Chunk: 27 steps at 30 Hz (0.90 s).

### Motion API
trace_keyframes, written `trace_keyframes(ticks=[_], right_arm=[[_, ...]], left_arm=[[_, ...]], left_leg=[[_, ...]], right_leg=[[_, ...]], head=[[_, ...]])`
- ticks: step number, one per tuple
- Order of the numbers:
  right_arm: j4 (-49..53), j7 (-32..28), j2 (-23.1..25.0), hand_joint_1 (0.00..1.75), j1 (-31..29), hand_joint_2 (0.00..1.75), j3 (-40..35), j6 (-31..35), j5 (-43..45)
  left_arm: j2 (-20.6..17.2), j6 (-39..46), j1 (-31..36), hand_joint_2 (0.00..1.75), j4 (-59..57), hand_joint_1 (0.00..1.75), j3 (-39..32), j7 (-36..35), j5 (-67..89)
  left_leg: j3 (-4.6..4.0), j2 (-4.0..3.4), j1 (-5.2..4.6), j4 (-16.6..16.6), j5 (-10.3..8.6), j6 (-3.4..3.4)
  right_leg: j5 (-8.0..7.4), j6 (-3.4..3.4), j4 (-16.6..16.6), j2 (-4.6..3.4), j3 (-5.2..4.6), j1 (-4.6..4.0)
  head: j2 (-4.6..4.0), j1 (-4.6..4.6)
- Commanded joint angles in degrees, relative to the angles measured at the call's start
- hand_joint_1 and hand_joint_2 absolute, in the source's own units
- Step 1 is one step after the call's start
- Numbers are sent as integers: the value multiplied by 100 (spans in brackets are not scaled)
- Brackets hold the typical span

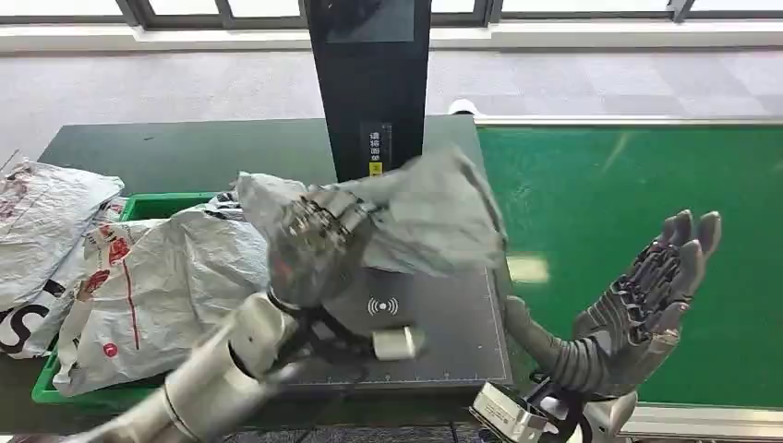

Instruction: Moved the parcel from conveyor to table for the left to box.

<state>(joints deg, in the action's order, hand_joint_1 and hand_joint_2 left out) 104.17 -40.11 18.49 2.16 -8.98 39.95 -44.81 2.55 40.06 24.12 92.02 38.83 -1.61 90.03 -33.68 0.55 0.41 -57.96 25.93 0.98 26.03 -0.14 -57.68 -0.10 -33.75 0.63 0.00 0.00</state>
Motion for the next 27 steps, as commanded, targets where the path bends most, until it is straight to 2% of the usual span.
trace_keyframes(ticks=[1, 2, 3, 4, 6, 9, 10, 11, 14, 15, 17, 24, 27], right_arm=[[-162, 11, 151, 0, -420, 175, 243, 5, 25], [-147, 11, 151, 0, -409, 175, 241, 5, 28], [-147, 11, 151, 0, -409, 175, 241, 5, 28], [-147, 11, 151, 0, -409, 175, 241, 5, 28], [-132, 11, 151, 0, -399, 175, 243, 5, 27], [-130, 11, 151, 0, -403, 175, 254, 5, 28], [-119, 11, 151, 0, -402, 175, 271, 5, 23], [-89, 11, 151, 0, -388, 175, 302, 5, 18], [-15, 11, 151, 0, -342, 175, 345, 5, -7], [18, 11, 151, 0, -315, 175, 357, 5, -10], [69, 11, 151, 0, -288, 175, 395, 5, -14], [194, 11, 151, 0, -225, 175, 494, 5, -3], [199, 11, 151, 0, -224, 175, 512, 5, 0]], left_arm=[[1484, -6, -1283, 175, 1918, 175, -2399, 2907, -3], [1366, -6, -1261, 175, 2004, 175, -2139, 2588, -3], [1366, -6, -1261, 175, 2004, 175, -2139, 2588, -3], [1366, -6, -1261, 175, 2004, 175, -2139, 2588, -3], [1364, -6, -1281, 175, 2085, 175, -1957, 2427, -3], [1361, -6, -1307, 175, 2238, 175, -1871, 2366, -331], [1558, -6, -1385, 175, 2372, 175, -2132, 2746, -695], [1745, -6, -1498, 175, 2464, 175, -2850, 3461, -1398], [1745, -6, -1372, 175, 2643, 175, -3621, 3447, -1998], [1745, -6, -1298, 175, 2620, 175, -4154, 3652, -2454], [1745, -6, -1117, 175, 2605, 175, -4783, 3659, -2497], [1745, -6, -297, 175, 1060, 175, -6884, 3623, -2125], [1745, -6, -173, 175, 736, 175, -7108, 3596, -1996]], left_leg=[[-5, -83, 1, -6, 22, -7], [6, -70, -18, 4, 30, -17], [15, -69, -16, 1, 42, -16], [-17, -60, -23, -17, 81, -21], [10, -31, -13, 5, 50, -23], [27, -32, -19, -2, 41, -24], [24, -33, -18, -5, 40, -23], [23, -32, -22, -3, 38, -24], [30, -55, -21, 5, 40, -23], [29, -48, -23, 1, 40, -23], [32, -42, -21, 2, 38, -21], [32, -18, -20, 5, 27, -19], [40, -19, -21, 9, 24, -15]], right_leg=[[-7, -4, 4, -76, -20, -1], [-9, -4, 4, -60, -13, 20], [-7, -2, 7, -56, 1, 16], [24, -14, -9, -44, 6, 21], [18, -8, 23, -8, 9, 5], [23, -10, 8, -13, 21, 6], [21, -8, 5, -13, 18, 3], [21, -8, 4, -12, 16, 7], [16, -6, 9, -33, 18, 5], [19, -7, 3, -27, 18, 7], [20, -5, 3, -22, 19, 6], [20, -4, 4, 2, 22, 6], [19, -2, 7, 1, 28, 7]], head=[[0, -20], [0, -15], [0, -11], [0, -5], [0, -13], [0, -11], [0, -9], [0, -9], [0, -9], [0, -9], [0, -9], [0, -9], [0, -9]])
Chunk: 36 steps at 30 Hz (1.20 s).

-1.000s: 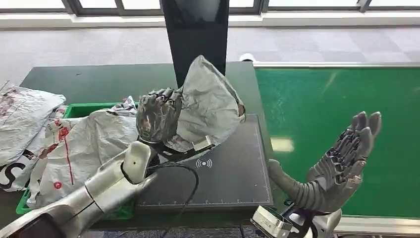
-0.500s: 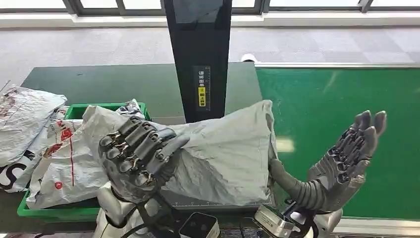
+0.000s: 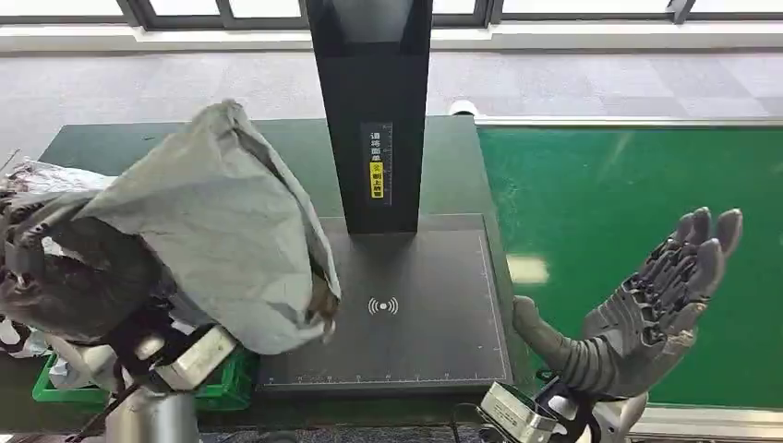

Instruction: Moved the parcel from conveyor to table for the left to box.

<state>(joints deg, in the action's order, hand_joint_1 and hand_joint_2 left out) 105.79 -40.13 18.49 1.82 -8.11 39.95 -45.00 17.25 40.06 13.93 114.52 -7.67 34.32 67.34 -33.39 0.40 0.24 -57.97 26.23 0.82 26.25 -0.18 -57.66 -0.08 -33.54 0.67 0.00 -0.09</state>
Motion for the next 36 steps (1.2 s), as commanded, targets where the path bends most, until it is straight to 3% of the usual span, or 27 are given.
trace_keyframes(ticks=[1, 9, 13, 14, 17, 23, 25, 28, 36], right_arm=[[37, 13, 151, 0, -191, 175, 425, 5, 20], [56, 13, 151, 0, -174, 175, 418, 5, 18], [80, 13, 151, 0, -113, 175, 408, 5, 6], [99, 13, 151, 0, -80, 175, 424, 5, 1], [127, 13, 151, 0, -43, 175, 433, 5, -2], [140, 13, 151, 0, 8, 175, 445, 5, -28], [113, 13, 151, 0, 18, 175, 431, 5, -52], [91, 13, 151, 0, 22, 175, 417, 5, -53], [45, 13, 151, 0, 4, 175, 366, 5, -38]], left_arm=[[275, -6, 846, 175, -1513, 175, -2458, 3, 273], [275, -6, 872, 175, -1577, 175, -2533, 20, 269], [275, -6, 1230, 175, -2440, 175, -3310, -218, 803], [275, -6, 1495, 175, -2790, 175, -3823, 151, 788], [137, -6, 1640, 175, -3325, 175, -3988, -118, 1108], [-543, -6, 1728, 175, -5278, 175, -3351, -1993, 2266], [-1111, -6, 1775, 175, -6263, 175, -2418, -3142, 2266], [-1346, -8, 1881, 175, -6985, 175, -2004, -3660, 2266], [-1469, -136, 1893, 175, -7321, 175, -1829, -3950, 2266]], left_leg=[[7, -4, -4, 7, -4, 1], [4, -1, 0, 8, -7, 6], [7, 2, -4, 11, -9, 7], [6, 4, -3, 9, -7, 6], [10, -2, -3, 20, -15, 8], [12, 16, -3, 21, -19, 12], [19, 20, -4, 32, -25, 14], [8, 29, 1, 16, -21, 14], [2, -2, 2, 4, -11, 14]], right_leg=[[-3, 2, 2, -2, 3, 4], [-8, 6, 6, -4, 3, 0], [-8, 7, 4, -1, 2, 4], [-6, 6, 4, 0, 3, 3], [-13, 9, 12, -3, 4, 2], [-12, 13, 14, 14, 9, 0], [-15, 15, 20, 19, 15, 1], [-10, 14, 10, 27, 7, -3], [-13, 18, 0, -6, -10, -4]], head=[[0, 0], [0, 0], [0, 0], [0, 0], [0, 0], [0, 0], [0, 0], [0, 0], [0, 0]])
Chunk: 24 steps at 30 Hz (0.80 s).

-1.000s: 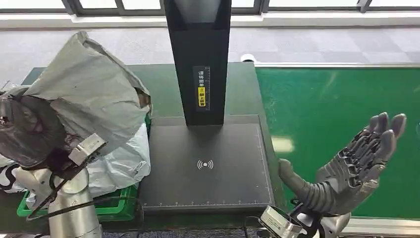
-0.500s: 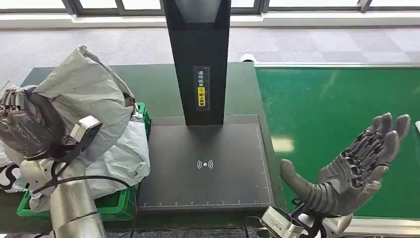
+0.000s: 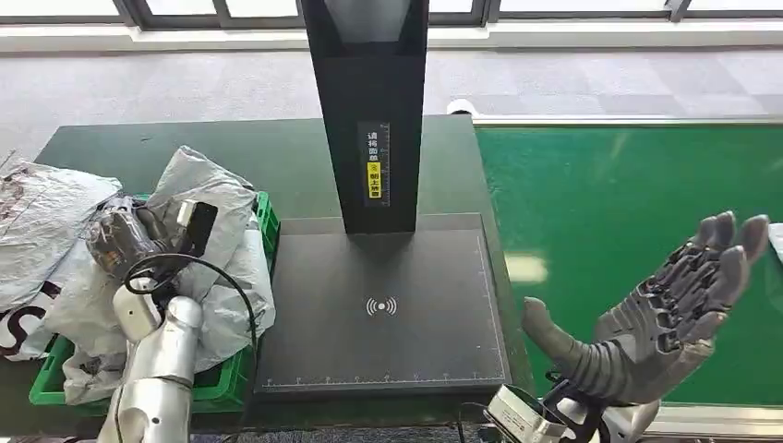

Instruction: Moved the parcel from conveyor to table for the left to box.

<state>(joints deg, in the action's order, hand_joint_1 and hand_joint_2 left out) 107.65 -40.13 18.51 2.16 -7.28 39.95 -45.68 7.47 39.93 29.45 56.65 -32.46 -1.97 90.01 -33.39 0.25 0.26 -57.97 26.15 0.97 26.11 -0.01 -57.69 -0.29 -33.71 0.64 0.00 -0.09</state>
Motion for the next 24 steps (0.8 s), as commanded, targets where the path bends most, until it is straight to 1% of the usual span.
trace_keyframes(ticks=[1, 8, 17, 20, 22, 23, 24], right_arm=[[-172, 13, 149, 0, -46, 175, 254, 5, 33], [-376, 13, 149, 0, -159, 175, 192, 5, 50], [-551, 13, 149, 0, -218, 175, 160, 5, 23], [-729, 13, 149, 0, -239, 175, 177, 5, 12], [-840, 13, 149, 0, -257, 175, 215, 5, -16], [-930, 13, 149, 0, -271, 175, 275, 5, -39], [-930, 13, 149, 0, -271, 175, 275, 5, -39]], left_arm=[[-516, -139, 337, 175, -1582, 175, 644, -367, -1], [-712, -466, 283, 175, -1845, 175, 705, -646, -1], [-804, -788, 245, 175, -2023, 175, 721, -951, -1], [-885, -1135, 215, 175, -2054, 175, 736, -1262, -1], [-902, -1117, 166, 175, -2010, 175, 704, -1303, -1], [-850, -826, 120, 175, -1886, 21, 569, -1278, -15], [-850, -826, 120, 175, -1886, 0, 569, -1278, -15]], left_leg=[[4, 19, 3, 11, -7, -1], [1, -1, 5, 6, -3, 0], [8, -6, 4, 8, 0, 0], [9, -6, 2, 11, -2, -1], [13, -12, 7, 21, -5, 0], [16, -15, 6, 23, -5, 1], [17, -19, 4, 19, -1, 2]], right_leg=[[-1, 1, 12, 24, 13, -4], [-4, 2, 8, 3, 6, -5], [-2, 2, 6, -3, 12, -4], [-3, 2, 8, -2, 12, -1], [-9, 3, 19, -6, 16, -7], [-10, 3, 20, -9, 17, -6], [-7, 3, 15, -14, 17, -4]], head=[[0, 0], [0, 0], [0, 0], [0, 0], [0, 0], [0, 0], [0, 0]])
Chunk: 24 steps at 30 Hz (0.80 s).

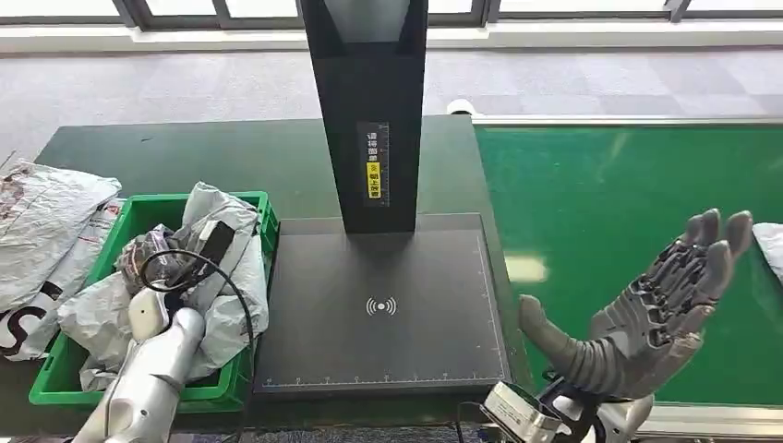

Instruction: Moved the parcel from conveyor to table for the left to box.

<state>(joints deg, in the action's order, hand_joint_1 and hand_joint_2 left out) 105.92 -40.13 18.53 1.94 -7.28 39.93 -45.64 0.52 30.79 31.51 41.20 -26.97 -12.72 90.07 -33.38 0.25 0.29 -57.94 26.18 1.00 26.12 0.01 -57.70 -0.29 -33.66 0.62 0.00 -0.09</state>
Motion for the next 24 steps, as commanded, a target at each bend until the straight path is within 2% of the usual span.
trace_keyframes(ticks=[1, 4, 5, 6, 7, 8, 10, 11, 12, 13, 14, 18, 24], right_arm=[[-799, 13, 147, 0, -261, 175, 322, 7, -67], [-814, 13, 147, 0, -251, 175, 475, 7, -120], [-835, 13, 147, 0, -232, 175, 652, 7, -135], [-835, 13, 147, 0, -232, 175, 652, 7, -135], [-946, 13, 147, 0, -239, 175, 808, 7, -116], [-1153, 55, 147, 0, -278, 175, 1020, 7, -241], [-1153, 55, 147, 0, -278, 175, 1020, 7, -241], [-1291, 13, 147, 0, -339, 175, 1112, 7, -218], [-1469, 244, 147, 0, -404, 175, 1269, 7, -468], [-1500, 385, 147, 0, -425, 175, 1368, 7, -650], [-1815, 619, 147, 0, -521, 175, 1733, 7, -946], [-2322, 344, 147, 0, -583, 175, 2621, 7, -1080], [-2322, 344, 147, 0, -583, 175, 2621, 7, -1080]], left_arm=[[-88, 347, -162, 175, -150, 0, -77, -163, -58], [121, 921, -385, 175, 556, 0, -222, 259, -385], [482, 921, -741, 175, 1957, 0, -398, 966, -909], [482, 921, -741, 175, 1957, 0, -398, 966, -909], [815, 921, -894, 0, 2781, 0, -638, 1759, -1454], [1212, 921, -952, 0, 3406, 0, -940, 2818, -2285], [1212, 921, -952, 0, 3406, 0, -940, 2818, -2285], [1361, 921, -990, 0, 3541, 0, -987, 3058, -2453], [1426, 921, -1051, 0, 3623, 0, -805, 3934, -3722], [1414, 905, -1100, 0, 3638, 0, -598, 4272, -4337], [1463, 737, -1438, 0, 4209, 0, -80, 4812, -5432], [1633, 914, -2183, 0, 5383, 0, 628, 5107, -6151], [1633, 914, -2183, 0, 5383, 0, 628, 5107, -6151]], left_leg=[[17, -19, 3, 21, -6, 0], [17, -17, 1, 17, -1, -1], [12, -12, 1, 14, 0, -1], [18, -16, 2, 22, -1, -2], [9, -13, 4, 12, 3, -2], [14, -16, 6, 17, 3, -4], [16, -11, 8, 16, 6, -4], [15, -16, 6, 13, 8, -1], [16, -5, 5, 17, 7, -1], [10, 4, 1, 11, 7, -1], [10, 12, 7, 15, 5, -4], [7, -3, 9, 13, 12, -1], [-3, 16, 3, 6, 14, -3]], right_leg=[[-12, 2, 22, -15, 12, -4], [-6, 1, 15, -14, 11, -2], [-4, 0, 11, -10, 8, -2], [-6, 0, 19, -12, 13, -3], [-3, -1, 12, -10, 6, -5], [-5, -2, 21, -11, 12, -7], [-3, -3, 22, -5, 15, -9], [-2, -1, 16, -11, 9, -7], [-1, -3, 21, -1, 14, -6], [4, -3, 9, 4, 10, 2], [3, -6, 20, 12, 19, -1], [4, -3, 17, 0, 10, 0], [8, -3, 14, 21, 7, -2]], head=[[0, 0], [0, 0], [0, 0], [0, 0], [0, 0], [0, 0], [0, 0], [0, 0], [0, 0], [0, 0], [0, 0], [0, 0], [0, 0]])
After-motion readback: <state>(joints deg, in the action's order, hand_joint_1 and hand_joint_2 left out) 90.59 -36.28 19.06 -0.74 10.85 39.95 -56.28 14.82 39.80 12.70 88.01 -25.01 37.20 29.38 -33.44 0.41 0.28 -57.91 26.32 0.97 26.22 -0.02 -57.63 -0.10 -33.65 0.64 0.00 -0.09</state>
